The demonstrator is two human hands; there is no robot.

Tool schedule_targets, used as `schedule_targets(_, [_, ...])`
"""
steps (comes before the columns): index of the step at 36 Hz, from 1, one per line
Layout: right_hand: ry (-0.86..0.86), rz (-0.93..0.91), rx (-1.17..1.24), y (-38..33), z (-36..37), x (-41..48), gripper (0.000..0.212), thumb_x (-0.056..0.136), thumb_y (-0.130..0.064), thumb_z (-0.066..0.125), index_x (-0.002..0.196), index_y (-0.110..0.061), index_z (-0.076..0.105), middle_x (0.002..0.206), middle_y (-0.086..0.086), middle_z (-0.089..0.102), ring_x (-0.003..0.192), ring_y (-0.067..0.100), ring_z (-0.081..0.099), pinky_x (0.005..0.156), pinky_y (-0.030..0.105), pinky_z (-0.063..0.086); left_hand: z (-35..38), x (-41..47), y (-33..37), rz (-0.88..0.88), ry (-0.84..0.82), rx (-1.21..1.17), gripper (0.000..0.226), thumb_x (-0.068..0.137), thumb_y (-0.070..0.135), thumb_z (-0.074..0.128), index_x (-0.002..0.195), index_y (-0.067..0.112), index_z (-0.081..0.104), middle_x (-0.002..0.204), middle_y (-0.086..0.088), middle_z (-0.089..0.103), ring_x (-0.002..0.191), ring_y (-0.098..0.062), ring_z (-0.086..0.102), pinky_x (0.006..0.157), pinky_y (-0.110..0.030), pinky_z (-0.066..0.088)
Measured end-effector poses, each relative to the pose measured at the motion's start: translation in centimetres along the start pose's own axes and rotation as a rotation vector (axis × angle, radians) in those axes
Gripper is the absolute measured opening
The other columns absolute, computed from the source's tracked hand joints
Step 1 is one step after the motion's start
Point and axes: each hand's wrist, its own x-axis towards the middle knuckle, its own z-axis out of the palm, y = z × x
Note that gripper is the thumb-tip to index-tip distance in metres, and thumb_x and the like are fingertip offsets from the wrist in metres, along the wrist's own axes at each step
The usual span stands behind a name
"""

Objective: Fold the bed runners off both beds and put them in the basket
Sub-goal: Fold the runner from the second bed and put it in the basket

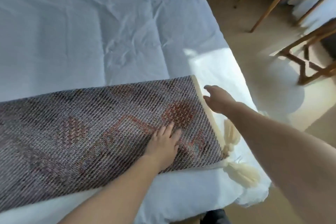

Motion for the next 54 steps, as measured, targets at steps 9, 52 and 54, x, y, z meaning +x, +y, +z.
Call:
schedule_targets(9, [0.018, -0.286, 0.051, 0.9, -1.0, 11.4, 0.048, 0.096, -0.024, 0.046, 0.142, -0.013, 0.042, 0.142, 0.014, 0.048, 0.128, 0.03, 0.047, 0.106, 0.034, 0.037, 3.8, 11.0, 11.7, 0.017, 0.187, -0.142, 0.049, 0.09, 0.009, 0.046, 0.137, 0.024, 0.04, 0.152, -0.006, 0.027, 0.11, -0.033, 0.047, 0.09, -0.047, 0.04])
schedule_targets(52, [-0.146, -0.448, 0.293, -16.2, -18.6, -9.3, 0.024, 0.092, 0.006, 0.047, 0.097, 0.004, 0.07, 0.081, 0.022, 0.071, 0.055, 0.019, 0.067, 0.06, 0.032, 0.061, -9.5, -20.7, 9.1, -0.598, 0.561, -0.183, 0.044, 0.085, -0.005, 0.042, 0.12, 0.018, 0.056, 0.128, 0.006, 0.045, 0.103, -0.017, 0.045, 0.078, -0.029, 0.047])
schedule_targets(54, [-0.14, -0.448, 0.307, -18.0, -18.9, -11.1, 0.022, 0.092, 0.006, 0.049, 0.096, 0.007, 0.07, 0.085, 0.022, 0.072, 0.057, 0.02, 0.067, 0.071, 0.037, 0.061, -9.8, -23.1, 8.0, -0.587, 0.601, -0.177, 0.043, 0.084, -0.006, 0.044, 0.117, 0.017, 0.058, 0.125, 0.006, 0.046, 0.103, -0.016, 0.046, 0.077, -0.028, 0.047])
